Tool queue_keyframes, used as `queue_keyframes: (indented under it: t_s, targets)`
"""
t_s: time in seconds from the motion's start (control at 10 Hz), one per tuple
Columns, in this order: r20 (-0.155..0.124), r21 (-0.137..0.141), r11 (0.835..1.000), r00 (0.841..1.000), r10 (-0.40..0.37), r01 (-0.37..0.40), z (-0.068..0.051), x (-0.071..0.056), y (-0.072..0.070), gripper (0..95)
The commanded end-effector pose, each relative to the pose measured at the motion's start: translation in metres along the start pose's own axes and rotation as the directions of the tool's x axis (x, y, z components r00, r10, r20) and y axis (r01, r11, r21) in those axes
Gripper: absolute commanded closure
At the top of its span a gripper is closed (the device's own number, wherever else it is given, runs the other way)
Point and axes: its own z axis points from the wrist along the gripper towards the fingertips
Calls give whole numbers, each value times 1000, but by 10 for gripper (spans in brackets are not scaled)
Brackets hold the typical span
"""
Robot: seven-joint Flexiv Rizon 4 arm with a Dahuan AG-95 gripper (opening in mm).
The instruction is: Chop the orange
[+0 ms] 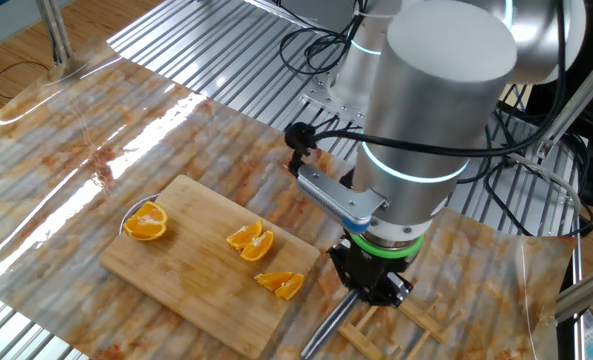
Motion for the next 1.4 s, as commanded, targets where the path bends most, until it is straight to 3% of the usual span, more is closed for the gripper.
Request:
queue_keyframes:
  t_s: [0.1, 0.4, 0.5, 0.9, 1.4]
  targets:
    - [-3, -5, 1000, 1000, 7, -7, 5, -5, 8, 950]
    - [16, 0, 1000, 1000, -7, 7, 15, -5, 15, 950]
    - [23, 19, 1000, 999, -25, 25, 23, -2, 14, 950]
    - [44, 2, 1000, 999, -15, 15, 48, 7, 7, 950]
    - [55, -4, 1000, 998, -10, 11, 64, 12, 6, 950]
